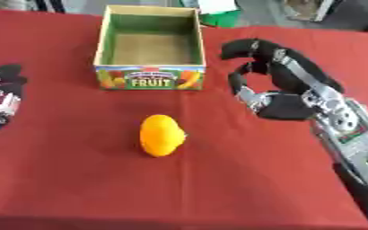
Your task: Pick up objects on the table and place them in the box.
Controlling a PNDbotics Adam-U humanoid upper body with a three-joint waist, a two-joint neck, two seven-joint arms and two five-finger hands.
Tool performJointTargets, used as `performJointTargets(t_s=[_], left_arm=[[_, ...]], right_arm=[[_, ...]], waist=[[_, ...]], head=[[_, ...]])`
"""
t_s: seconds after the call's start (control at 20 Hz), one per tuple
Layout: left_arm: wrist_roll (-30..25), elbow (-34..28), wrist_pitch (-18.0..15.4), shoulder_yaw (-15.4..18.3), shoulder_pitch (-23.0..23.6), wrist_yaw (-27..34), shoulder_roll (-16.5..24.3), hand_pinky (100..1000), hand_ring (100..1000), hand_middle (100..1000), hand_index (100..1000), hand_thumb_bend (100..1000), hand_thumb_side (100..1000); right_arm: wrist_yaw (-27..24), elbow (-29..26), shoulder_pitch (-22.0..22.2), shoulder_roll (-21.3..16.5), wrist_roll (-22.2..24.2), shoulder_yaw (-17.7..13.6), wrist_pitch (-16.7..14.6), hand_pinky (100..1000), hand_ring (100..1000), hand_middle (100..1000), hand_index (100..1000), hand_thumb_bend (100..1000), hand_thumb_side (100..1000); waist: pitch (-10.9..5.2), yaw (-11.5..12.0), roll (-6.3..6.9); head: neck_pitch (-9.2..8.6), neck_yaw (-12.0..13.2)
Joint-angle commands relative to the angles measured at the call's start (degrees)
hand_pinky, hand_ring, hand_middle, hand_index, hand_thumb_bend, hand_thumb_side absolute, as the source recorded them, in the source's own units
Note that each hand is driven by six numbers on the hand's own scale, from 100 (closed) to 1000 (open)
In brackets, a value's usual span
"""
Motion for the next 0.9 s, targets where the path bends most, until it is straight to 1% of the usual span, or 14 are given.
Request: performJointTargets(t_s=[0.05, 0.15, 0.25, 0.35, 0.7, 0.75, 0.8, 0.9], left_arm=[[-0.22, -0.55, -0.13, 0.14, -0.43, 0.25, 0.54, 909, 969, 875, 724, 100, 547], [-0.25, -0.52, -0.14, 0.12, -0.44, 0.25, 0.54, 910, 969, 875, 724, 100, 547], [-0.29, -0.51, -0.16, 0.09, -0.46, 0.27, 0.53, 910, 969, 875, 724, 100, 548], [-0.3, -0.49, -0.16, 0.08, -0.47, 0.28, 0.52, 910, 969, 875, 724, 100, 548], [-0.4, -0.46, -0.19, 0.0, -0.45, 0.32, 0.48, 911, 970, 876, 724, 100, 550], [-0.43, -0.44, -0.19, -0.03, -0.46, 0.32, 0.46, 911, 970, 876, 724, 100, 544], [-0.49, -0.42, -0.2, -0.09, -0.47, 0.33, 0.44, 911, 970, 876, 724, 100, 551], [-0.58, -0.38, -0.22, -0.17, -0.49, 0.32, 0.39, 911, 970, 876, 724, 100, 551]], right_arm=[[0.55, -1.05, -1.23, -1.52, 0.82, 0.05, -0.18, 650, 867, 746, 867, 142, 291], [1.45, -0.86, -1.56, -1.5, 1.15, 0.21, 0.07, 648, 867, 739, 868, 216, 292], [2.65, -0.55, -1.89, -1.36, 0.8, 0.43, 0.52, 646, 863, 735, 867, 262, 286], [3.72, -0.38, -2.2, -1.28, 0.42, 0.8, 0.78, 646, 864, 734, 867, 283, 286], [5.52, 0.23, -3.32, -1.0, 0.98, 2.19, 0.98, 648, 865, 735, 868, 286, 302], [5.7, 0.43, -3.63, -0.99, 1.32, 2.54, 0.94, 649, 865, 736, 868, 295, 286], [5.96, 0.76, -4.03, -0.95, 1.76, 2.98, 0.94, 649, 866, 736, 868, 286, 309], [6.62, 1.56, -4.88, -0.78, 2.69, 3.86, 0.81, 649, 865, 737, 868, 282, 312]], waist=[[-0.77, -0.09, 0.11], [-0.75, -0.09, 0.08], [-0.72, -0.06, 0.05], [-0.71, -0.03, 0.04], [-0.76, 0.13, 0.0], [-0.77, 0.16, -0.02], [-0.77, 0.21, -0.04], [-0.79, 0.28, -0.06]], head=[[-0.35, -0.14], [-0.35, -0.16], [-0.35, -0.2], [-0.34, -0.22], [-0.27, -0.41], [-0.26, -0.45], [-0.26, -0.52], [-0.29, -0.65]])
